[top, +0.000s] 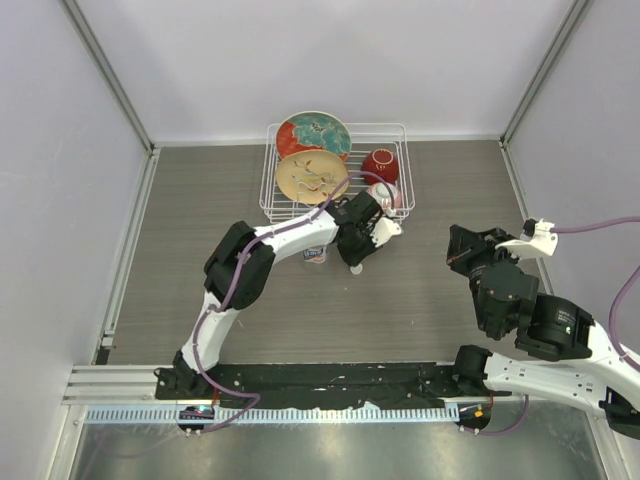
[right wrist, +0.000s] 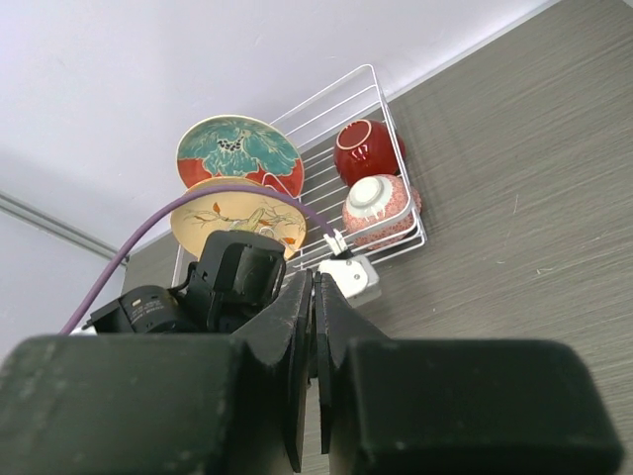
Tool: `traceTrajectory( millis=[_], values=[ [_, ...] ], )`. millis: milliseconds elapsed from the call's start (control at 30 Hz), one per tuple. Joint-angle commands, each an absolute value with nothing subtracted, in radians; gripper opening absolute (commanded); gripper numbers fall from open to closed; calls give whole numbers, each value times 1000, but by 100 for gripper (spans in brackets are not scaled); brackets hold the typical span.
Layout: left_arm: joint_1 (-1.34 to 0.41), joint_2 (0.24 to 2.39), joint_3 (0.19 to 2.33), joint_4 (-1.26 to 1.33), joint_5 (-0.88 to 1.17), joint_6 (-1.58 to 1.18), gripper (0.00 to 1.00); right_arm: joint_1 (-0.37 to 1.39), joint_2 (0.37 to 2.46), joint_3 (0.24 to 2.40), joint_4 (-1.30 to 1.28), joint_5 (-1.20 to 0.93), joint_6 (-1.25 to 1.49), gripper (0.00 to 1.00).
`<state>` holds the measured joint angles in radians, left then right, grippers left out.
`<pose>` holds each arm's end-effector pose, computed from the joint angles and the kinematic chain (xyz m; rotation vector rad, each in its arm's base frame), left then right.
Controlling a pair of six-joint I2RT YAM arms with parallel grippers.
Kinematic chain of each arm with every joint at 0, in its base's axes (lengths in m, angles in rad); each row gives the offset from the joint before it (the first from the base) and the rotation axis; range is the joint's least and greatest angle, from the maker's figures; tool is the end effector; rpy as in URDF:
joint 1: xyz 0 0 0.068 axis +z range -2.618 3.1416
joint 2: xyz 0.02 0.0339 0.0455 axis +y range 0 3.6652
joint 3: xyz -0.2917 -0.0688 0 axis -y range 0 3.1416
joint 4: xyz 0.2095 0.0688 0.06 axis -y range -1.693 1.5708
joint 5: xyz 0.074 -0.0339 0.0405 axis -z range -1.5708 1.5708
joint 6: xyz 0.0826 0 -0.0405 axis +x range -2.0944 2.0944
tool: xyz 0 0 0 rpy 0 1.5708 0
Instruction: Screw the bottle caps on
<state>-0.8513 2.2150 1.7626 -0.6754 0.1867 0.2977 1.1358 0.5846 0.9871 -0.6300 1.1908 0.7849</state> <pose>0.3024 -0.3684 0.1689 1.5355 2.2658 -0.4148 0.0898 0.0111 0.3881 0.5226 1.5849 0.3865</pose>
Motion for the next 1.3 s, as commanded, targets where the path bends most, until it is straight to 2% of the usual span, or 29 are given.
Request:
traceTrajectory(
  millis=[0,167,300,433,500,600,633,667,733,767,800,867,1000,1133,1267],
  values=[
    [-890,2056,1695,-687,259,246,0,1137,600,991,-589,1216,785,11],
    [-893,1866,1768,-793,233,284,0,1137,604,1005,-588,1215,779,11],
    [-894,1796,2042,-937,216,278,0,1137,610,1006,-574,1227,788,11],
    [-899,1717,2172,-913,229,223,0,1137,632,1020,-528,1218,769,11],
    [-900,1672,2166,-837,257,203,0,1137,653,1032,-483,1188,741,11],
    [-910,1556,2061,-668,264,175,0,1137,699,1074,-414,1081,703,12],
    [-917,1513,1952,-608,256,172,0,1137,716,1098,-373,1037,689,14],
    [-919,1455,1913,-512,239,170,0,1137,732,1110,-347,991,674,23],
    [-923,1428,1878,-477,94,169,0,1137,790,1149,-304,828,653,37],
    [-923,1414,1872,-457,33,176,0,1137,808,1158,-269,772,655,53],
    [-922,1402,1858,-434,-77,190,0,1137,854,1181,-258,731,670,58],
    [-922,1350,1731,-334,-94,239,0,1137,888,1189,-206,611,681,68],
    [-922,1090,1357,-28,-14,392,0,1137,913,1139,-71,468,739,75],
    [-922,1013,1229,49,-67,361,0,1121,878,1040,124,391,842,76],
    [-922,948,1117,162,-37,334,0,1095,861,996,175,330,914,76]
  ],
)
